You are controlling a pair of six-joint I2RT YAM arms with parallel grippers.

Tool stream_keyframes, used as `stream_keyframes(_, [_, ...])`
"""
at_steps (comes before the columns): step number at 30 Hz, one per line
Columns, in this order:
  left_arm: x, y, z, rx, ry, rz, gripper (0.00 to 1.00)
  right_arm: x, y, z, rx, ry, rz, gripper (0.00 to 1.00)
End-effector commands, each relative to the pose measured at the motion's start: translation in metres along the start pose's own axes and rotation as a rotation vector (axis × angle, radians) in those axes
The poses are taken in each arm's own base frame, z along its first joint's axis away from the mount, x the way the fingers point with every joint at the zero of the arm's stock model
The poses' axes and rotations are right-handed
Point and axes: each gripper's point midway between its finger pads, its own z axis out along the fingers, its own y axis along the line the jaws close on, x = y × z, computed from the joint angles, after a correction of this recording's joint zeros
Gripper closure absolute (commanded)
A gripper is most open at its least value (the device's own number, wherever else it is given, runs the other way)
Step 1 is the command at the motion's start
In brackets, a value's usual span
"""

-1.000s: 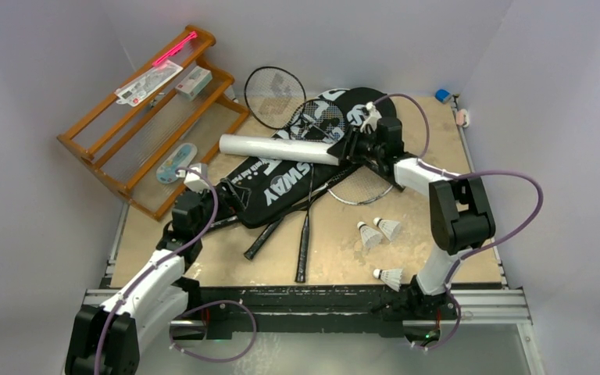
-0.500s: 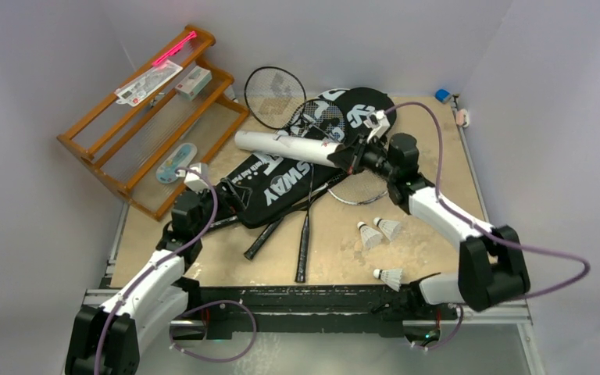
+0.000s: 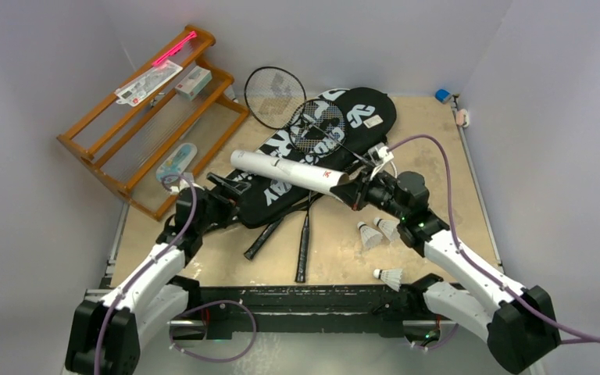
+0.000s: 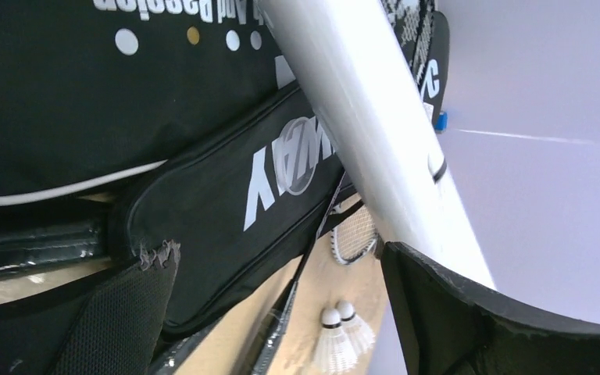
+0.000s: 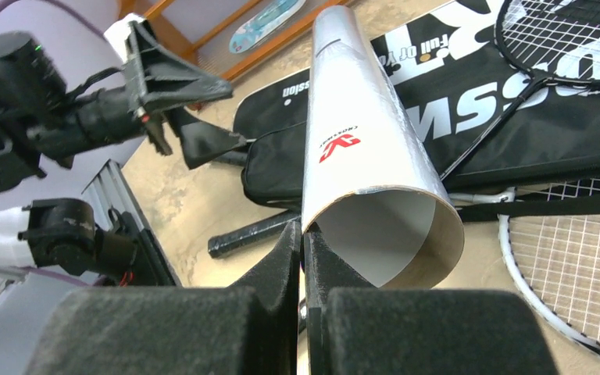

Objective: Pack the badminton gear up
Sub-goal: Pick up the shuttle tube at the center of the board.

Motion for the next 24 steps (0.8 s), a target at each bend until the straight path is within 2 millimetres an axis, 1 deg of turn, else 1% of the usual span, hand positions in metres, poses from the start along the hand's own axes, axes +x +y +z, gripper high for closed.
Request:
stream_keyframes(1, [0.005,-0.023,0.009,-0.049,0.076,-0.217,0.00,0.002,0.016,-0.010,-0.048,-0.017,-0.052,1.00])
stream_keyframes(4, [0.015,-0.023,0.018,-0.075,0.139,-0.245,0.00,0.009,0.027,-0.015,-0.082,-0.006,-0.061,1.00])
stream_keyframes(9, [0.020,-0.025,0.024,-0.072,0.158,-0.265,0.00,0.019,0.038,-0.021,-0.109,0.000,-0.055,1.00])
stream_keyframes(14, [0.021,-0.026,0.023,-0.084,0.141,-0.326,0.00,0.033,0.047,-0.022,-0.142,0.020,-0.063,1.00])
stream_keyframes(18, [0.019,-0.032,0.020,-0.074,0.138,-0.338,0.00,0.042,0.057,-0.019,-0.184,0.048,-0.083,1.00])
stream_keyframes(22, [0.019,-0.032,0.019,-0.078,0.137,-0.346,0.00,0.047,0.072,-0.017,-0.235,0.057,-0.110,1.00])
stream_keyframes(24, [0.018,-0.026,0.017,-0.106,0.127,-0.357,0.00,0.049,0.083,-0.016,-0.274,0.060,-0.135,1.00])
